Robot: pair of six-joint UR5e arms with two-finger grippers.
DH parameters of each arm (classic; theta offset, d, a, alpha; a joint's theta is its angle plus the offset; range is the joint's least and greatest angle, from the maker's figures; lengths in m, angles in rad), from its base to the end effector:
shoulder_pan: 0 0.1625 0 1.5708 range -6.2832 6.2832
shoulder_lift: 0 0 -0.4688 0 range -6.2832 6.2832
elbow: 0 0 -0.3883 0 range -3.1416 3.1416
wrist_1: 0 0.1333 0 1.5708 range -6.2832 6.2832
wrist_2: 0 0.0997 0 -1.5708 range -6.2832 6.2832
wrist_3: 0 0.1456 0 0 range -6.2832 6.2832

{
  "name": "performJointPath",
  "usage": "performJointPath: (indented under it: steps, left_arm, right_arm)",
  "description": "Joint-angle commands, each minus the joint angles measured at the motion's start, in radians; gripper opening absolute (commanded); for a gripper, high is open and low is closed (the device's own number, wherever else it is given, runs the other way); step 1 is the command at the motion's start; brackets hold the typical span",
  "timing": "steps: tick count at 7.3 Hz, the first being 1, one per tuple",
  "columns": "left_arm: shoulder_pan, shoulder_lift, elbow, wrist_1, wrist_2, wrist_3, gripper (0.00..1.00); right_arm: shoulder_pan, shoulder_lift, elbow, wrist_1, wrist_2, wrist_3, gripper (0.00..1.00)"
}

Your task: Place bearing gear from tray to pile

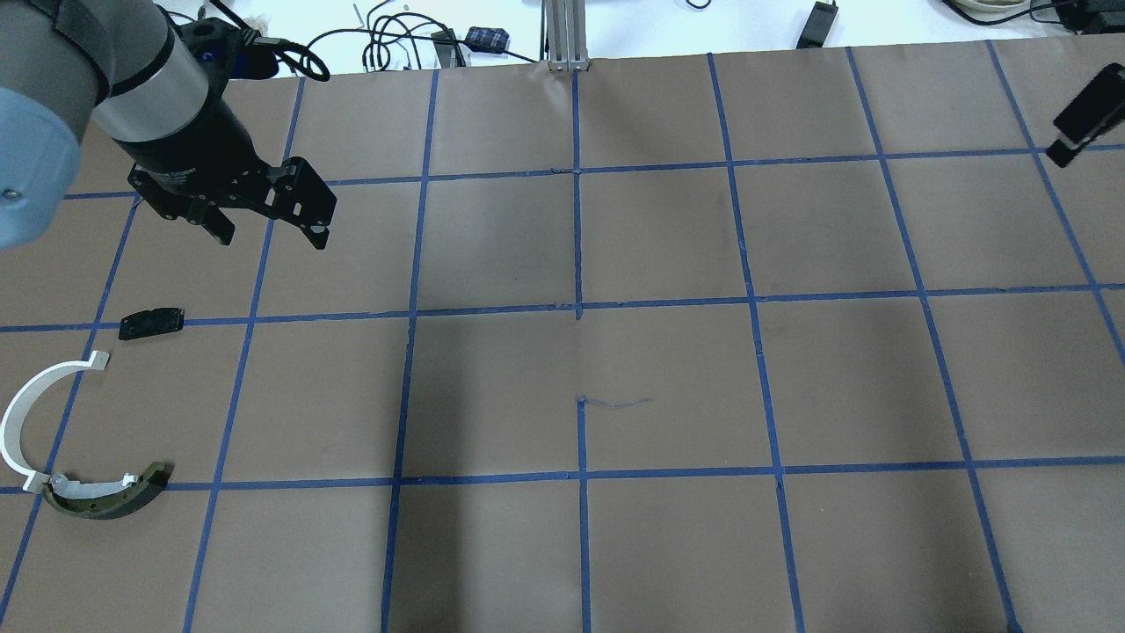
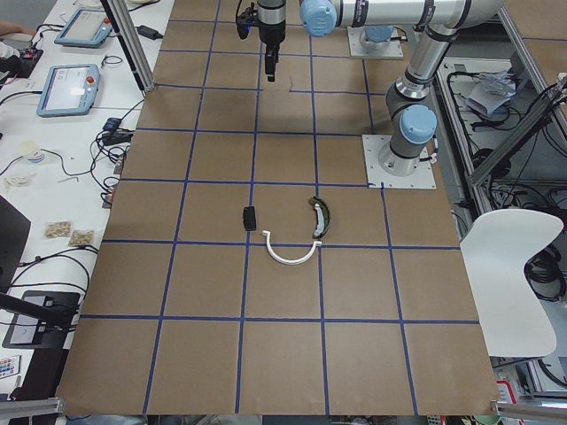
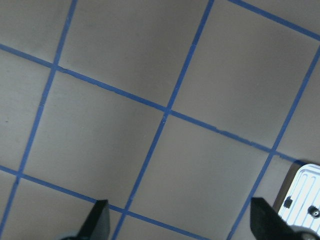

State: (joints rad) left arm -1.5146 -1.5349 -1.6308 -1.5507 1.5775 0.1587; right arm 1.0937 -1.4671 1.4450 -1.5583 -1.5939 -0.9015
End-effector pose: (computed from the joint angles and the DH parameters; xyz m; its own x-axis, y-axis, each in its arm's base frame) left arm -0.1057 -0.4772 0.4756 -0.9947 0.1023 -0.0060 0.1023 0.9947 0.0050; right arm -0.1315 -0.5374 0.4928 -0.9111 -0.4117 0.0219 -0.4115 0.9113 0.0122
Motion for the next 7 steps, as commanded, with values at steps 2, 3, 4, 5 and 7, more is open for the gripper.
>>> performJointPath:
  steps: [2,3,4,5,7]
  left_arm:
    - [0.001,-0.001,0.000,0.003,0.001,-0.001,1.00]
    - [-0.001,-0.001,0.000,0.003,-0.002,-0.001,1.00]
    - [-0.001,-0.001,0.000,0.003,-0.002,-0.001,1.00]
    - [-0.001,0.005,0.000,0.003,-0.001,-0.001,1.00]
    - [-0.001,0.009,0.000,0.003,-0.008,-0.002,1.00]
  right_arm:
    - [-0.226,0.169,0.002,-0.199,0.008,-0.490,1.00]
    - [-0.279,0.206,0.008,-0.204,0.008,-0.622,1.00]
    - [-0.329,0.247,0.008,-0.238,0.006,-0.699,1.00]
    - [-0.381,0.302,0.011,-0.290,0.005,-0.735,1.00]
    - [-0.480,0.437,0.011,-0.423,0.009,-0.769,1.00]
